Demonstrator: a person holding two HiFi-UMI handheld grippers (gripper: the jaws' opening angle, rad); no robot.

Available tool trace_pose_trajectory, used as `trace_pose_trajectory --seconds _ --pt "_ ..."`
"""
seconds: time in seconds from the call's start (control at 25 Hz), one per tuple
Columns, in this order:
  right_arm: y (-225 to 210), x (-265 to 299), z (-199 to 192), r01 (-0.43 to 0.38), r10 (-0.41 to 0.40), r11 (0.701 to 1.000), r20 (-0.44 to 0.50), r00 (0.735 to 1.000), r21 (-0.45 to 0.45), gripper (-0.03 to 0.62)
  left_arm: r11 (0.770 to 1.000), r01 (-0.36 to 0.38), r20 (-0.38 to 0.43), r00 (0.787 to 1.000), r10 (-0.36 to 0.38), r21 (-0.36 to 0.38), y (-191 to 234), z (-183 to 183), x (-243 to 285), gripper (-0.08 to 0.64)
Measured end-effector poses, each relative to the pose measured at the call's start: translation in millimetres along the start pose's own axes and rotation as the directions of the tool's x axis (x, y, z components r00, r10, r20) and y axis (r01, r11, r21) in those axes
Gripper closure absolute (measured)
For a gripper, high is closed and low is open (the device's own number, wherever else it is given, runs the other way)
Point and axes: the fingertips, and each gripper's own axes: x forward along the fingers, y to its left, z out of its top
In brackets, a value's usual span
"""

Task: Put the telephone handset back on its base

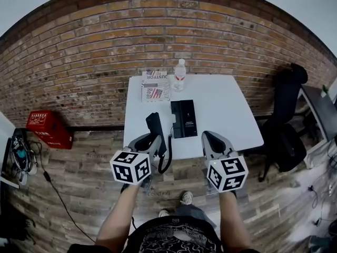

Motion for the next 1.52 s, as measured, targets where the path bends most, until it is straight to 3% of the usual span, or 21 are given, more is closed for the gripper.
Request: trace_pose_trajectory --seconds 0.16,0.48,0.92,1.04,1.2,1.36,1.52 --pt "-9.0 13.5 -2.8 -0.005 0.005 1.000 0.001 1.000 0.006 0.591 1.000 0.026 -0.025 0.999 -0.026 -0.013 6.2 -5.0 20.2 0.482" --pt "-38.8 52.1 -7.7 -0.019 0.020 0.999 -0.010 1.000 0.028 0.591 0.985 0.135 -0.068 0.987 -0.142 -0.106 19.0 -17.4 75.1 0.482" --pt "-72.6 99.6 -3.1 -0.048 0.049 0.998 -0.023 0.999 0.026 0.591 0.926 0.268 -0.105 0.947 -0.305 -0.267 37.7 -35.2 141.3 0.482" --pt "-79.5 110.3 -3.6 -0.058 0.059 0.998 -0.031 0.998 0.023 0.591 0.899 0.308 -0.105 0.929 -0.355 -0.312 43.4 -39.6 154.8 0.482" --pt "-87.0 121.2 -7.1 -0.068 0.069 0.998 -0.050 0.996 0.017 0.591 0.839 0.374 -0.080 0.896 -0.437 -0.395 46.3 -43.1 171.1 0.482" --pt "-93.6 131.1 -12.0 -0.078 0.079 0.997 -0.066 0.995 0.018 0.591 0.808 0.394 -0.120 0.865 -0.487 -0.437 57.4 -55.4 185.3 0.482" --pt "-100.9 140.0 -18.3 -0.089 0.090 0.996 -0.087 0.992 0.017 0.591 0.757 0.438 -0.126 0.821 -0.556 -0.485 53.8 -56.1 196.5 0.482"
